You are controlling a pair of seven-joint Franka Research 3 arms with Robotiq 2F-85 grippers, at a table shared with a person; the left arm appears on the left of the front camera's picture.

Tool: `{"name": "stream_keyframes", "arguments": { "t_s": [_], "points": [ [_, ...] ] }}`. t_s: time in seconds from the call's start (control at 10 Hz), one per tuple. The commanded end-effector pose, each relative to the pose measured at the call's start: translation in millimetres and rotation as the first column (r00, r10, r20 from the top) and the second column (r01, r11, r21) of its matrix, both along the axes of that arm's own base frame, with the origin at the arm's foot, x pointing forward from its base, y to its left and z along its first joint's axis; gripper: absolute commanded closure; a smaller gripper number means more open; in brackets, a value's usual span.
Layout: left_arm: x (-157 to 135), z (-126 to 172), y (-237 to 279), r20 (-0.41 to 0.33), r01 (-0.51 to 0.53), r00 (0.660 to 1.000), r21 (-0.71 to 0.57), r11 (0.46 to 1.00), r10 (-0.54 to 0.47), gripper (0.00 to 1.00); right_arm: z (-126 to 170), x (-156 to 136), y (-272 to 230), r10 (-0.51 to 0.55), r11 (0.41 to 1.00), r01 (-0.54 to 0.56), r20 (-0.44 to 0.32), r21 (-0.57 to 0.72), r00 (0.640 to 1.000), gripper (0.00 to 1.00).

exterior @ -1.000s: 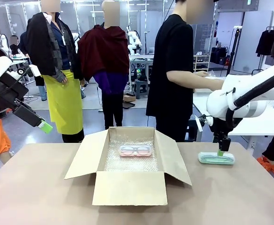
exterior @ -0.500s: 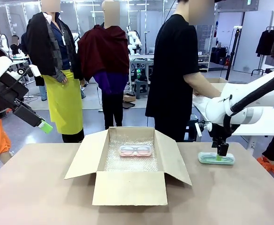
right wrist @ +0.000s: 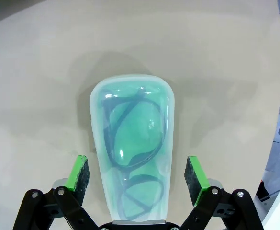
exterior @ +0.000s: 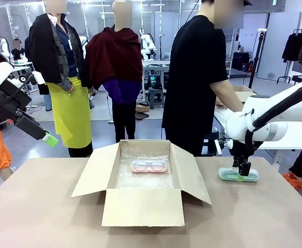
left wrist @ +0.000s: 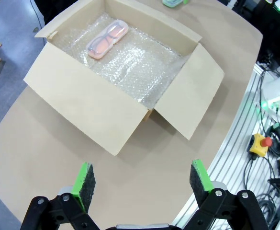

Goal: Pack the glasses set securely to prepare it for shipping.
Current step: Put the Glasses case from the right side of the table into the Package Box.

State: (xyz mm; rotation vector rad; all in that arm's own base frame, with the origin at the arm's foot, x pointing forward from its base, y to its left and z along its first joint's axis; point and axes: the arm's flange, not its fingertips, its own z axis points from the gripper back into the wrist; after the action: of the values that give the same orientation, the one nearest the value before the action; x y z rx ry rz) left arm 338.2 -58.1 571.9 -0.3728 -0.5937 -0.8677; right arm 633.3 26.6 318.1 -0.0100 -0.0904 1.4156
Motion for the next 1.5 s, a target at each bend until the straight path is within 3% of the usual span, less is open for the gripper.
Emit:
{"name": "stream_keyframes", "arguments": {
  "t_s": [0.0,0.1,0.2,0.7,1.0,1.1,1.4],
  "points": [
    [-1,1,2,0.000,0.019,1.000,-0.016,1.000,-0.019,0.00,-3,5,-2,0.020,1.000,-0.020,0.001,0.023,1.000,0.00],
    [-1,1,2,0.000,0.019,1.000,-0.016,1.000,-0.019,0.00,-7,5,-1,0.023,1.000,-0.023,-0.006,0.012,1.000,0.02],
    [-1,1,2,0.000,0.019,1.000,-0.016,1.000,-0.019,0.00,-10,5,0,0.026,1.000,-0.026,-0.011,0.011,1.000,0.10],
    [-1,1,2,0.000,0.019,1.000,-0.016,1.000,-0.019,0.00,-5,4,3,0.030,0.999,-0.030,-0.009,-0.015,1.000,0.61],
    [-1,1,2,0.000,0.019,1.000,-0.016,1.000,-0.019,0.00,43,-2,10,-0.027,0.999,0.025,-0.065,-0.043,0.997,0.61],
    [-1,1,2,0.000,0.019,1.000,-0.016,1.000,-0.019,0.00,67,-10,20,-0.117,0.987,0.109,-0.072,-0.116,0.990,0.61],
    [-1,1,2,0.000,0.019,1.000,-0.016,1.000,-0.019,0.00,121,-42,48,-0.161,0.981,0.152,-0.072,-0.120,0.984,0.61]
  ]
}}
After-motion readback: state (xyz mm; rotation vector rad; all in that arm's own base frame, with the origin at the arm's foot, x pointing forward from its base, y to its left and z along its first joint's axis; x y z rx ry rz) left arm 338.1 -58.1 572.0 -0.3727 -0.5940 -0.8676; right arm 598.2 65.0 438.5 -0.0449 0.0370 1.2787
